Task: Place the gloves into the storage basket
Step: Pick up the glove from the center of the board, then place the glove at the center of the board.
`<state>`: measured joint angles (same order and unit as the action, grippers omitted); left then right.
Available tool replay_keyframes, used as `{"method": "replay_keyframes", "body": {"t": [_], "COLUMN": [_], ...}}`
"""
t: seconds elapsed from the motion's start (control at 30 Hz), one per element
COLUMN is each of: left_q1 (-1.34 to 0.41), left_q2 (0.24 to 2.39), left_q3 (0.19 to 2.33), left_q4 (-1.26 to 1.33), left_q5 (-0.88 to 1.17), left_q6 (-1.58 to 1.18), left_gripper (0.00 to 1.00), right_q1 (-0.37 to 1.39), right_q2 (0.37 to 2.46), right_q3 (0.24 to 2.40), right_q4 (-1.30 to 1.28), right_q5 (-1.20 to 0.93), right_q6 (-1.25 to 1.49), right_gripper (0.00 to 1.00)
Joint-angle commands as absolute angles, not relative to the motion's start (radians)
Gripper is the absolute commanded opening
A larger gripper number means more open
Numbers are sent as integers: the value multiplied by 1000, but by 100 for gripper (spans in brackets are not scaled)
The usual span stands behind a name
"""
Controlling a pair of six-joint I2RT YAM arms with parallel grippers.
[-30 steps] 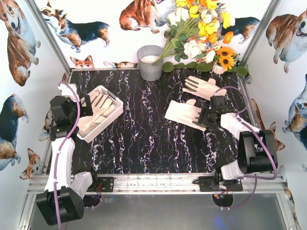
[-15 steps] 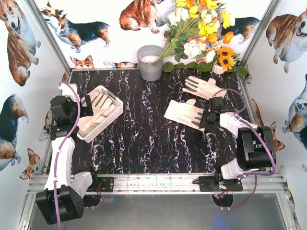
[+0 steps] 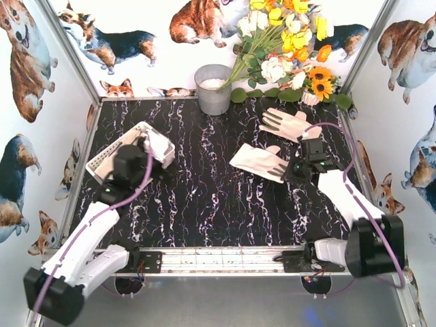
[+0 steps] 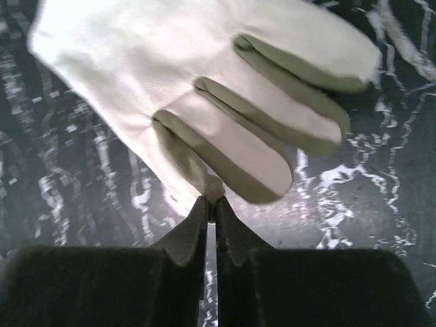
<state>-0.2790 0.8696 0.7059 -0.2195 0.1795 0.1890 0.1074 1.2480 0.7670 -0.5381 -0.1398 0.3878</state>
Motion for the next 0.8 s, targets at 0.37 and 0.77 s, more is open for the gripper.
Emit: {"method": "replay_keyframes", "body": {"t": [0.37,0.77], "left_q1": [-1042,-1074], "left_q2": [1329,1564], "left_q3": [983,1073], "left_q4": [54,210], "left_q5": [-112,-82], "left_q6": [224,300], "left_gripper": [100,100], "right_q1": [165,169], "right_q2": [1018,905], "right_q3": [1043,1105], "right_q4": [-774,-878], "right_q5": [-450,-503], "right_q6": [417,364], "right_gripper": [0,0]}}
